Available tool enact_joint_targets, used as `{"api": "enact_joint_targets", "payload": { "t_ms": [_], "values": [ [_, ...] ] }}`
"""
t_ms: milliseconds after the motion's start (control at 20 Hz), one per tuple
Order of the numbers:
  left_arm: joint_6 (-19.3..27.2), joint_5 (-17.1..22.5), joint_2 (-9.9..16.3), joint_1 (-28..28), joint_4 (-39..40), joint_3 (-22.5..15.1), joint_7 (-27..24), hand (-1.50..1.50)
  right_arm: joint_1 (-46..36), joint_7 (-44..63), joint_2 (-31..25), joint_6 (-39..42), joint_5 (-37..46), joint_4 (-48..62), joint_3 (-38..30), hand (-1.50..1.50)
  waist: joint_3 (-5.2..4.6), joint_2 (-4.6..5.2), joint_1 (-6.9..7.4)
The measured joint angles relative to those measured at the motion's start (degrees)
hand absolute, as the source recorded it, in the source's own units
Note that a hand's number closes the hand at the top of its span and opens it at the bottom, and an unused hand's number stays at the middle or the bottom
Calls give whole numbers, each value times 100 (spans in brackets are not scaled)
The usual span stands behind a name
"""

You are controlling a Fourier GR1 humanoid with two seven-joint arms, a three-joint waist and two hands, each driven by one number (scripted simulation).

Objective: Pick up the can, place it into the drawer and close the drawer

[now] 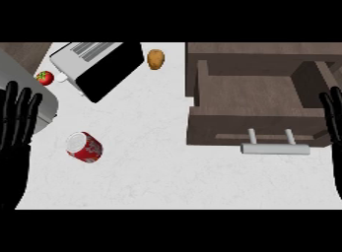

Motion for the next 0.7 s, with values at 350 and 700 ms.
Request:
{"api": "enact_joint_targets", "payload": {
  "t_ms": [350,700],
  "values": [
    [-1685,1652,864,55,332,321,-138,-150,-34,164,106,-24,-85,120,62,-150,-27,143,-85],
    [-3140,2877,2133,377,1288,1078,297,-150,589,893,169,-336,-132,7,-287,-150,-20,150,-129]
  ]
}}
